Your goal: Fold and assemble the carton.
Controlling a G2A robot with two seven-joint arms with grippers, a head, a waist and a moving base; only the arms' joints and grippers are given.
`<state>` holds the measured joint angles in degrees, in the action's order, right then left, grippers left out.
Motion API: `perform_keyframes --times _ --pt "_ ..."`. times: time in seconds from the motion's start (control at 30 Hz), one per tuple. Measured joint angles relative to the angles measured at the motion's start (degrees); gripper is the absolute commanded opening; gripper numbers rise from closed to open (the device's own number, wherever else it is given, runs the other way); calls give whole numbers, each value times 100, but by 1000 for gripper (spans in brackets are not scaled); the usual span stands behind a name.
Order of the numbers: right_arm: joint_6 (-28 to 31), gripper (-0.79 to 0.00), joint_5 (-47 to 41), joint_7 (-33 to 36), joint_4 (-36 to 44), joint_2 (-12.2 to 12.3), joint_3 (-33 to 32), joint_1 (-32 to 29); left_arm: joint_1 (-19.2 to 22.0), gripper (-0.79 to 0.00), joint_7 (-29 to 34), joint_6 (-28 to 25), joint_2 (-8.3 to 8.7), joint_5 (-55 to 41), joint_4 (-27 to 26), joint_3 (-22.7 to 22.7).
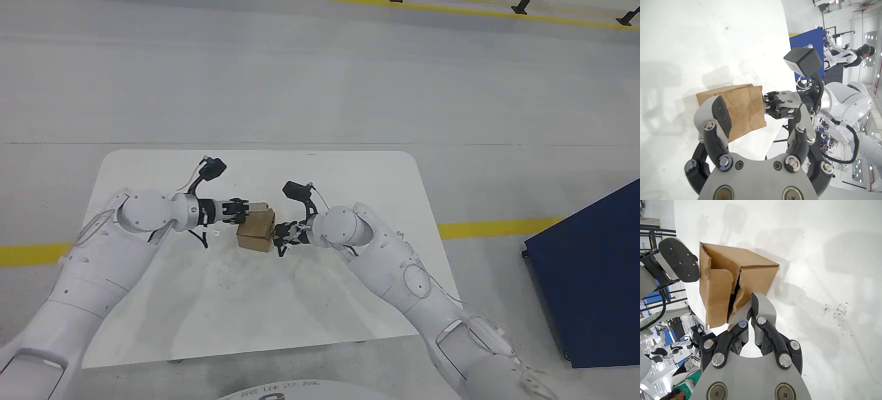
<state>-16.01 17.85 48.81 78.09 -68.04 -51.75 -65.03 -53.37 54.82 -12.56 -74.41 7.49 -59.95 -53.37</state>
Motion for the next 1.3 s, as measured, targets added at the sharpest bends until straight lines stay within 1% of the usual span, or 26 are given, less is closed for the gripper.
perform_keyframes --times 0.3,0.4,0.53,0.63,0.7,0.77,0.8,0.93,1.0,1.03,1.07,1.1,1.23,1.3 --pt "68 -785 -111 -93 35 29 -184 -90 79 0 -277 -75 -2 207 111 39" --pt "98 -785 -104 -97 79 46 -237 -140 33 0 -387 -146 49 239 36 -104" --pt "114 -785 -100 -84 130 65 -298 -192 -112 0 -418 -93 160 355 -39 -364" --pt "123 -785 -106 -86 160 76 -339 -227 -238 -3 -446 -11 228 435 13 -512" --pt "130 -785 -106 -83 179 83 -359 -246 -288 -22 -491 18 249 488 79 -547" --pt "140 -785 -95 -77 201 88 -371 -263 -305 -58 -481 -23 250 500 130 -523" --pt "143 -785 -87 -70 208 89 -370 -267 -297 -62 -452 -55 246 519 140 -491" --pt "122 -785 -69 -28 208 81 -330 -247 -184 -37 -459 -187 188 805 200 -219" --pt "147 -659 -110 20 184 73 -313 -224 -121 -12 -493 -226 151 902 254 -84" --pt "184 -628 -179 60 145 68 -317 -208 -77 0 -521 -247 125 946 296 -4" --pt "205 -566 -246 78 94 64 -330 -194 -47 0 -543 -259 106 953 332 45" --pt "222 -542 -321 83 33 59 -346 -180 -18 0 -559 -271 89 946 367 83" --pt "551 -533 -741 46 -214 41 -444 -195 99 -6 -576 -351 38 893 525 182" --pt "716 -542 -907 -18 -306 45 -520 -237 135 -9 -570 -388 24 881 586 212"
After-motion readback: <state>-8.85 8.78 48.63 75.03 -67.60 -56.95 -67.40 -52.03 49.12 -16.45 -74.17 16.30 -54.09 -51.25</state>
